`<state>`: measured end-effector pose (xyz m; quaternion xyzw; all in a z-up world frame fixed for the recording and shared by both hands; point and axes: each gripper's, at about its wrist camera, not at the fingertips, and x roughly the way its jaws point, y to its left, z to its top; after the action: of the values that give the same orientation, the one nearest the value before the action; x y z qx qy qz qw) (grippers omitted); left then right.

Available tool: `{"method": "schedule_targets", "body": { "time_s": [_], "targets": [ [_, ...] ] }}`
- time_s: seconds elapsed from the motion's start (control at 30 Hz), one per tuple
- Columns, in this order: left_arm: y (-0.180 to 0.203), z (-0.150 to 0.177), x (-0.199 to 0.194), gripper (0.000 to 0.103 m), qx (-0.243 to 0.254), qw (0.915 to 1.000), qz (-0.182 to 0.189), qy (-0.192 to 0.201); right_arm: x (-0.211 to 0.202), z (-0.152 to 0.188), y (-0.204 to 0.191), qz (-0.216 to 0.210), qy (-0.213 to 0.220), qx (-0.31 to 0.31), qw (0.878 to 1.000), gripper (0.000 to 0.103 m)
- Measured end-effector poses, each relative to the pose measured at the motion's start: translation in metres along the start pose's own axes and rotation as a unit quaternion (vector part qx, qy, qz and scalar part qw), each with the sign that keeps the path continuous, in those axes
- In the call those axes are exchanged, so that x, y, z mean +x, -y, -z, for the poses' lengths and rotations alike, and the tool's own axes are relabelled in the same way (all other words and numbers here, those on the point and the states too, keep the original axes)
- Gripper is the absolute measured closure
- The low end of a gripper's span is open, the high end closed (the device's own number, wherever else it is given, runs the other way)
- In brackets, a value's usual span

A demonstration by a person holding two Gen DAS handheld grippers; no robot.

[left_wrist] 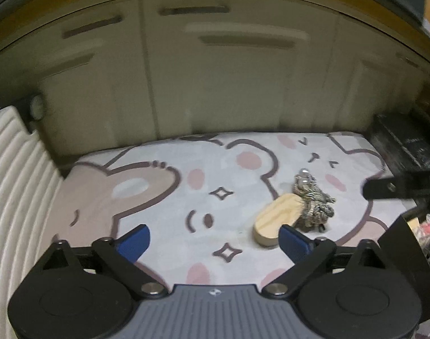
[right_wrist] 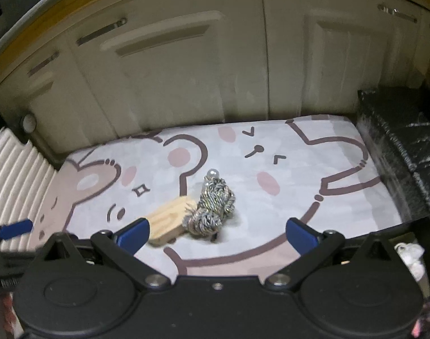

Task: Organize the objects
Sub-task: 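Withdraw both open tools from the box toward the wooden block, then grasp the wooden block with the left tool while the right tool grasps the beaded rope keychain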

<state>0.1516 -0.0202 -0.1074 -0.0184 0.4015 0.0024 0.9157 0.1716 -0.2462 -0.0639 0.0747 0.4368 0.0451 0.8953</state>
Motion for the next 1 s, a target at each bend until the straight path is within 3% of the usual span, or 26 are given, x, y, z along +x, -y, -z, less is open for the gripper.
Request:
{"method": "schedule_targets", "body": {
  "time_s": [0.2,0.33,0.5,0.57,0.77,1.0],
  "targets": [
    [0.009,0.001,0.018,0.019,0.039,0.9986,0.034,0.007,0.021,-0.007,-0.001,0.012,-0.002,0.023,1.0,0.0],
    [0.014,0.004,0.037,0.03,0.064,0.997,0.04,-0.017,0.037,-0.016,0.006,0.025,-0.008,0.059,0.998,0.0],
    [0.027,0.007,0.053,0.031,0.115,0.9918,0.052,-0.022,0.061,-0.019,0.021,0.01,-0.035,0.134,0.99,0.001],
    [0.03,0.007,0.058,0.031,0.125,0.9898,0.061,-0.03,0.071,-0.019,0.025,0.001,-0.045,0.158,0.986,0.011],
    [0.037,0.008,0.072,0.031,0.151,0.9831,0.099,-0.029,0.1,-0.016,0.033,-0.037,-0.066,0.225,0.971,0.021],
    [0.054,0.011,0.084,0.031,0.182,0.9742,0.132,-0.021,0.13,-0.013,0.019,-0.041,-0.097,0.213,0.971,0.043]
  ]
}}
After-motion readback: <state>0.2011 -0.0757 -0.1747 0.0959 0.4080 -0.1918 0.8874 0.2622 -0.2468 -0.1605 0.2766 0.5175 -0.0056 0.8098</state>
